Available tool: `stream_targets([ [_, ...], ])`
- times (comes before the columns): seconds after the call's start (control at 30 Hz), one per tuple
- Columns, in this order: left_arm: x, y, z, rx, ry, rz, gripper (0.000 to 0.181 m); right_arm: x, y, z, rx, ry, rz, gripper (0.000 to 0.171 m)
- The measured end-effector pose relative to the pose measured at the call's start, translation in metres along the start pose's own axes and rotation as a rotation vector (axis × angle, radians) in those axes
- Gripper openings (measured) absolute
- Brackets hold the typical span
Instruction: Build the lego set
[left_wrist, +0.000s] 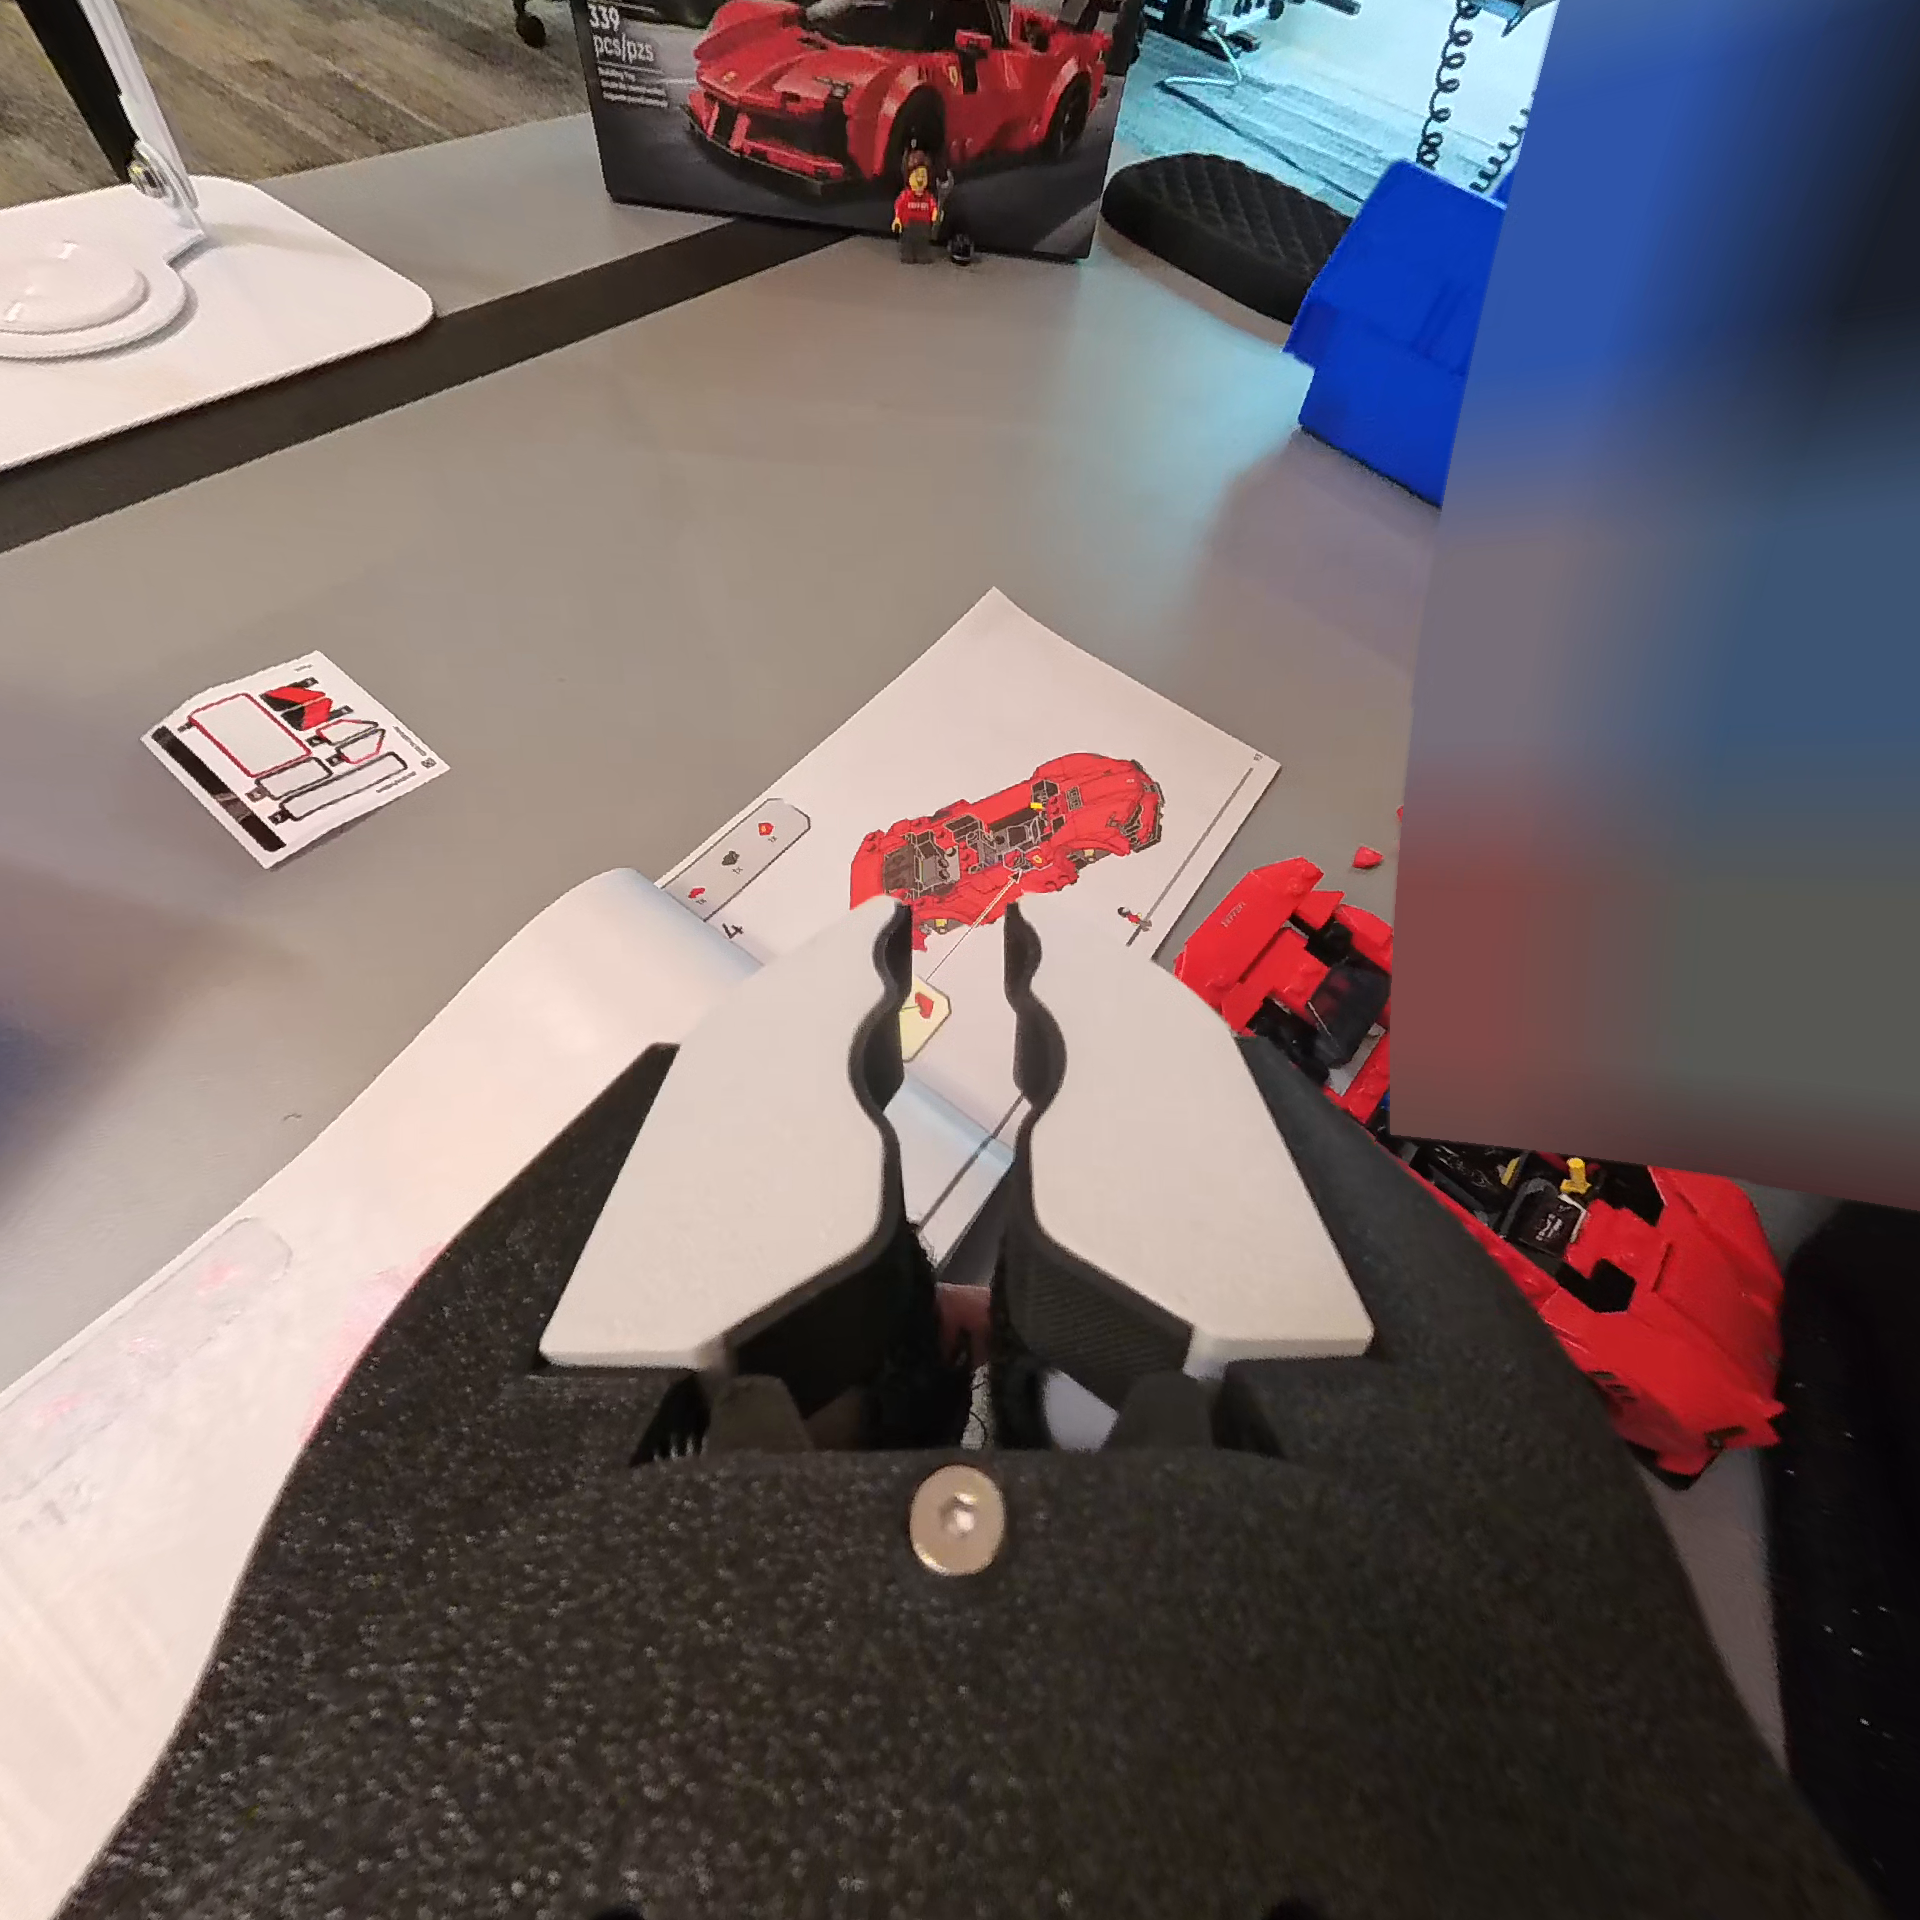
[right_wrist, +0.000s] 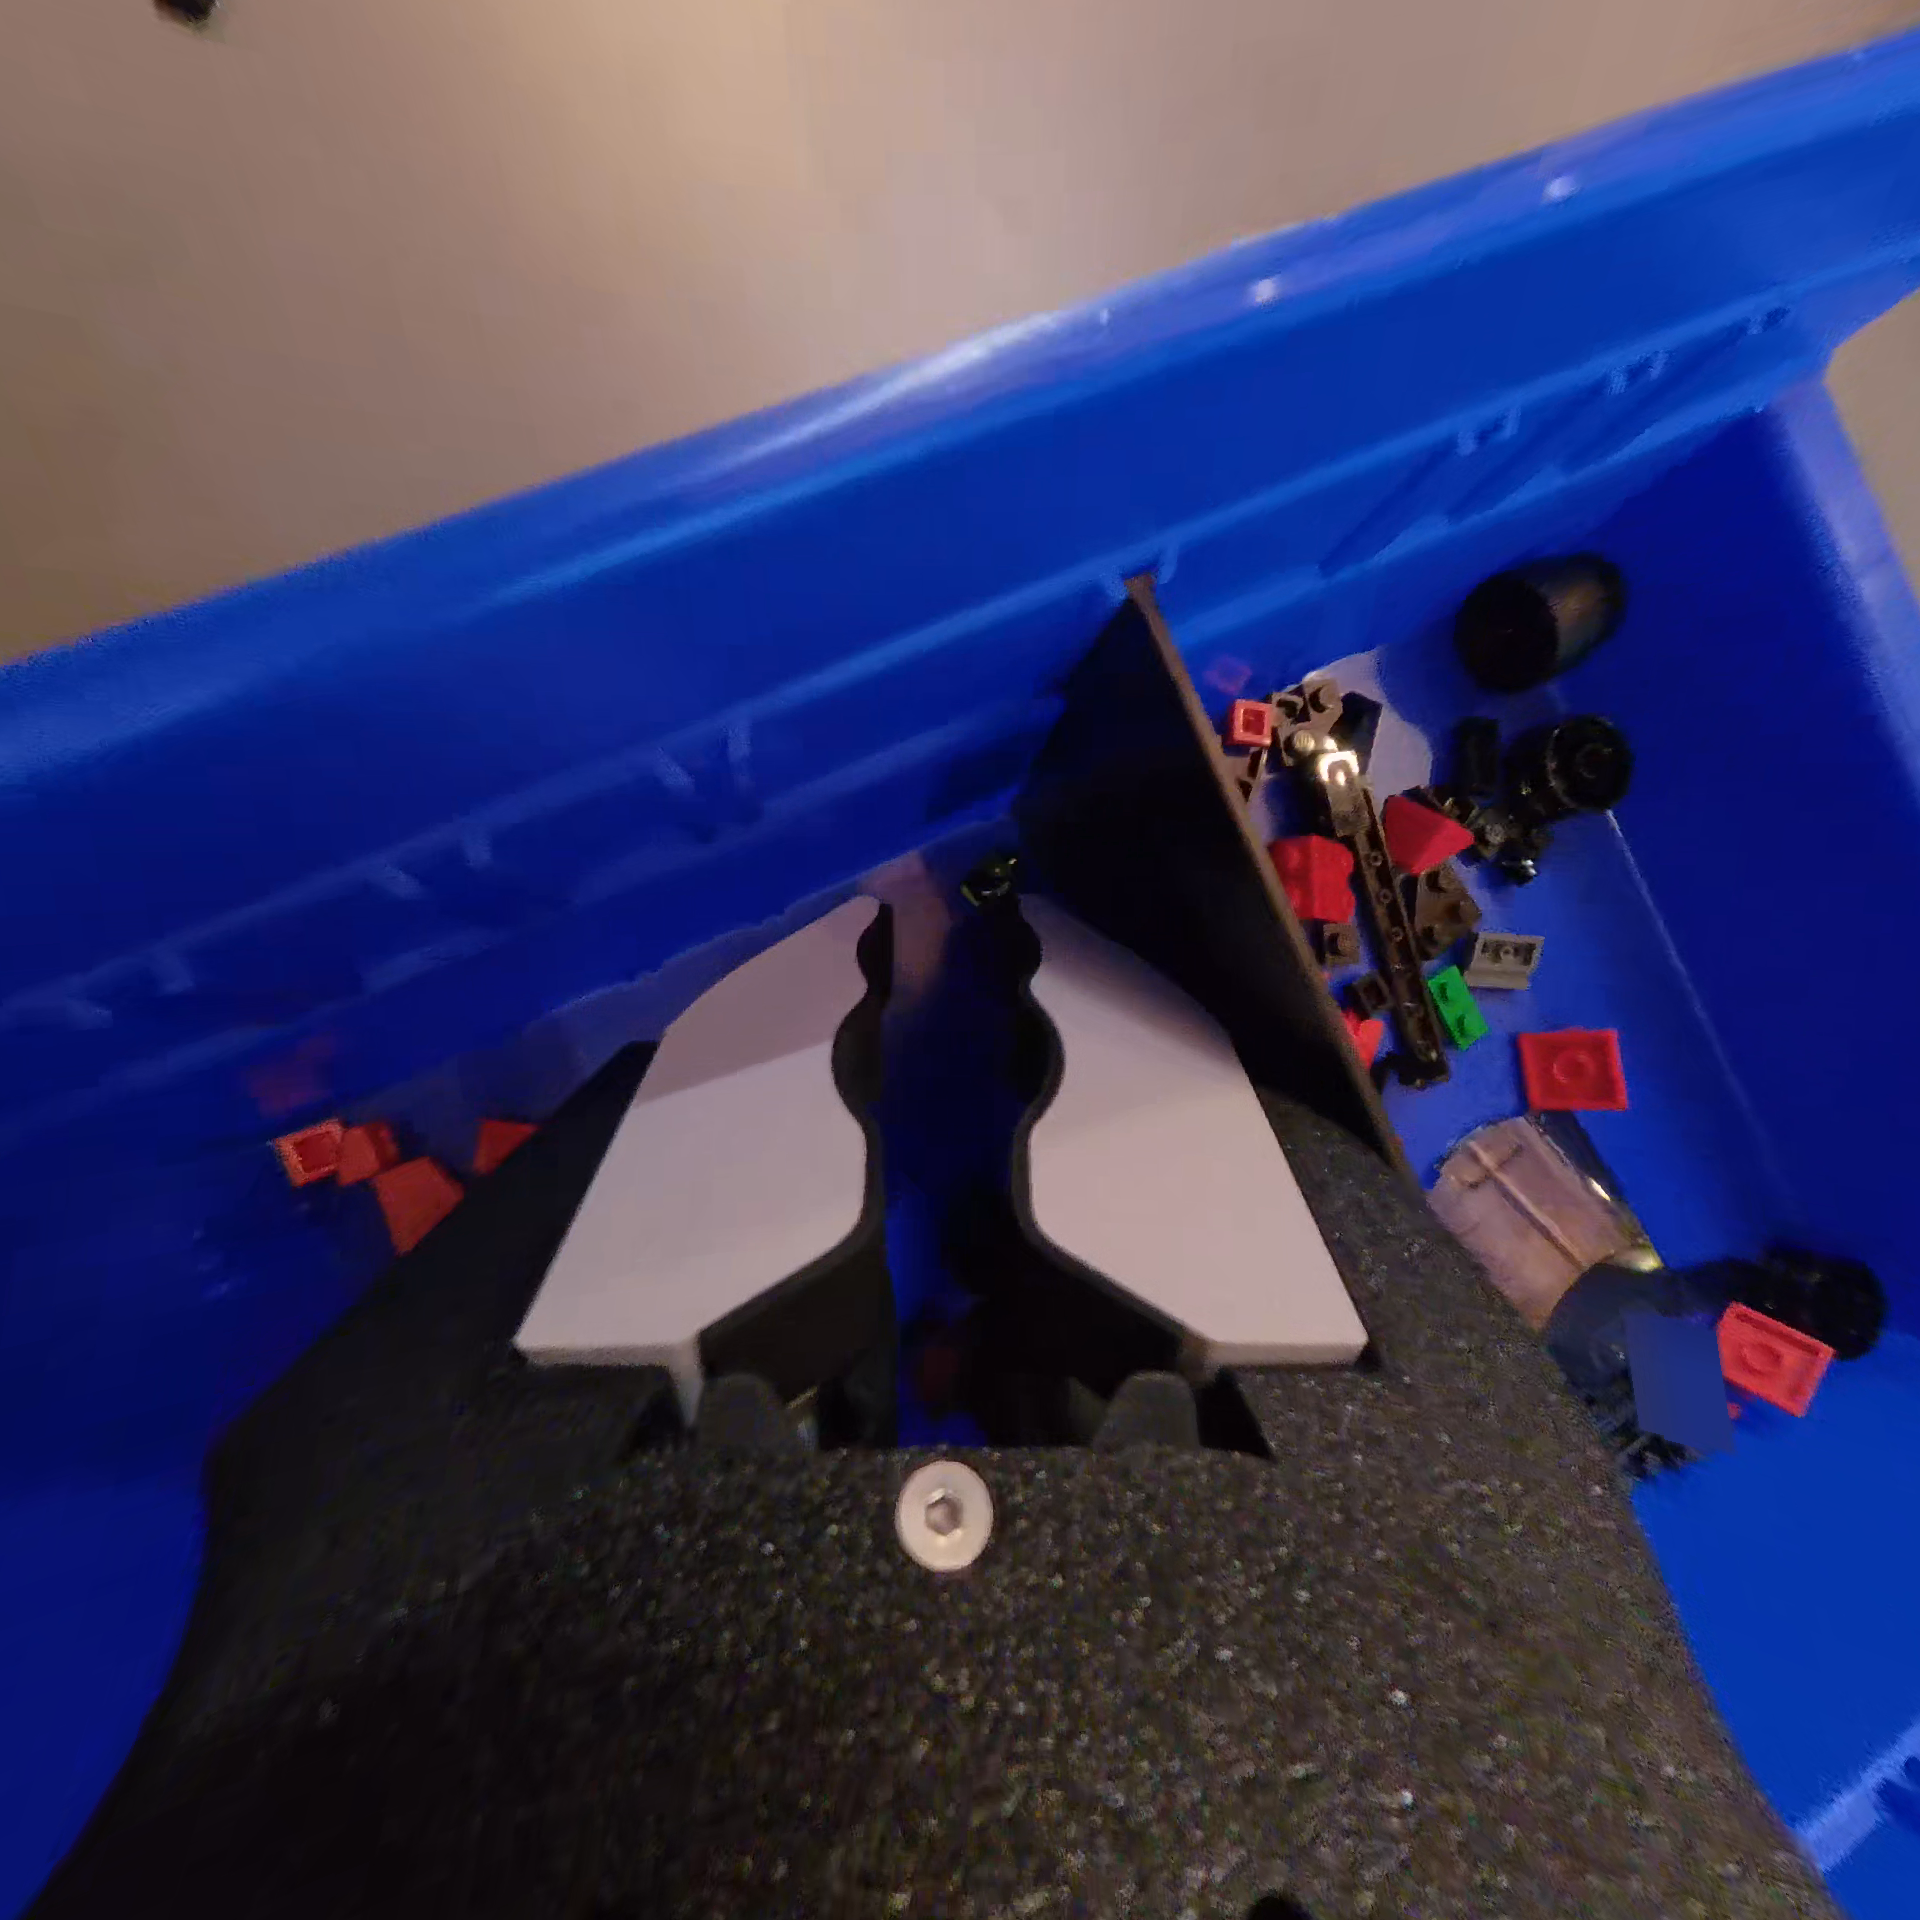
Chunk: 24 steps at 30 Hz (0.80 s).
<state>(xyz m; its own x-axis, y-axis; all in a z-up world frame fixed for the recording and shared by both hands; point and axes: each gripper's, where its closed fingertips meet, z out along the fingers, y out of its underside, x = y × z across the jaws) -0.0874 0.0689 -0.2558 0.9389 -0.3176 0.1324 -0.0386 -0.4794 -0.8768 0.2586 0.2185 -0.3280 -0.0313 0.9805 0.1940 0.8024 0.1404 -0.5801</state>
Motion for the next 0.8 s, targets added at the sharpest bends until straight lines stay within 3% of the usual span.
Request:
stream_targets([
  [0.33, 0.003, 0.002, 0.002, -0.008, 0.016, -0.002, 0.017, -0.004, 0.003, -0.001, -0.049, -0.102, 0.162, 0.005],
  [0.57, 0.001, 0.001, 0.003, 0.001, 0.015, -0.001, 0.016, 0.005, 0.004, -0.008, -0.063, 0.011, 0.788, 0.01],
  [0.7, 0.002, 0.003, 0.008, 0.023, 0.036, -0.02, 0.016, 0.007, -0.007, -0.008, -0.026, -0.015, 1.05, 0.015],
  [0.8, 0.004, 0.005, 0.01, 0.022, 0.052, -0.017, 0.016, -0.006, -0.019, -0.009, -0.028, -0.163, 0.86, 0.01],
])
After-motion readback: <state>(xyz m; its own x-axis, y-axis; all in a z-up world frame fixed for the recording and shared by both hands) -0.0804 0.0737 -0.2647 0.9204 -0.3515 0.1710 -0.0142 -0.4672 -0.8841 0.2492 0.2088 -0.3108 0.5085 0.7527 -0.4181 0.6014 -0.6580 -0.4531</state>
